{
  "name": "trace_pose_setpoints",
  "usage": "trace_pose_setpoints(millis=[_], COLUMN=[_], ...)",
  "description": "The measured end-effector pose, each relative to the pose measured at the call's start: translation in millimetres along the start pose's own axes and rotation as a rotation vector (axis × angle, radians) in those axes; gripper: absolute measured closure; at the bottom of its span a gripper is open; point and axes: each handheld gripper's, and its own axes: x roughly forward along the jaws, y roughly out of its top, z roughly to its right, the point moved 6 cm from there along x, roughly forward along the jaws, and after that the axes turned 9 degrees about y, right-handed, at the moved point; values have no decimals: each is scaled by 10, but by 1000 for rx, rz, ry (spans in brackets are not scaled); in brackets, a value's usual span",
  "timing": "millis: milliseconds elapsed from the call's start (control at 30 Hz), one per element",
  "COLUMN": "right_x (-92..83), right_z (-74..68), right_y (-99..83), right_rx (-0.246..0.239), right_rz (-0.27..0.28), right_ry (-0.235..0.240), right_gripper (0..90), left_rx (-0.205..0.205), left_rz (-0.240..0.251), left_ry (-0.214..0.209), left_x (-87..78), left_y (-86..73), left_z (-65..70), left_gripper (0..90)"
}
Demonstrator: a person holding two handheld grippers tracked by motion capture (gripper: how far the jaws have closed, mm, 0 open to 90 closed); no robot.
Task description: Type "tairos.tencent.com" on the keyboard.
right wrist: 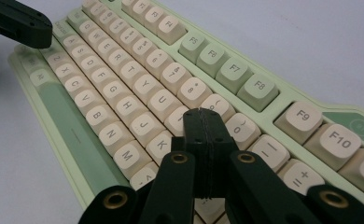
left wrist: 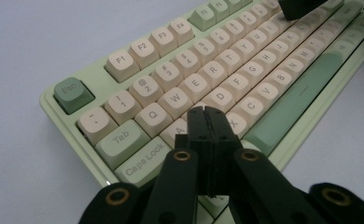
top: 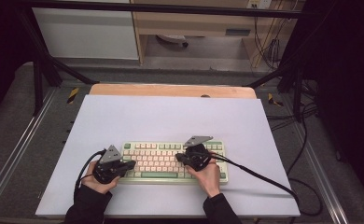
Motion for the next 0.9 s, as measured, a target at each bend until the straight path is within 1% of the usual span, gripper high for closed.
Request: trace_pose_setpoints(millis=[67, 233, 333, 433, 567, 600, 633, 700, 900], right_x=[8, 24, 40, 33, -31, -52, -73, -111, -223], right_z=[6, 14, 14, 11, -9, -20, -20, -34, -71], right_y=[-9, -14, -34, -29, 9, 18, 25, 39, 64], right_rx=[-2, -12, -11, -11, -23, -15, -23, -17, -33], right_rz=[-7, -6, -18, -18, 3, 7, 8, 12, 19], right_ry=[-1, -3, -5, -5, 7, 6, 7, 12, 19], right_gripper=[900, 900, 900, 900, 900, 900, 900, 900, 900], left_rx=[1, 1, 2, 2, 2, 3, 3, 3, 1], left_rz=[0, 0, 0, 0, 0, 1, 1, 1, 3], left_ry=[0, -1, 0, -1, -2, -1, -1, -2, -2], left_x=[1, 5, 5, 4, 4, 2, 1, -2, -7], left_y=[-2, -2, -1, 0, 0, 0, 1, 2, 6], left_z=[2, 4, 7, 7, 7, 8, 7, 6, 4], left_gripper=[897, 897, 897, 897, 897, 897, 897, 897, 898])
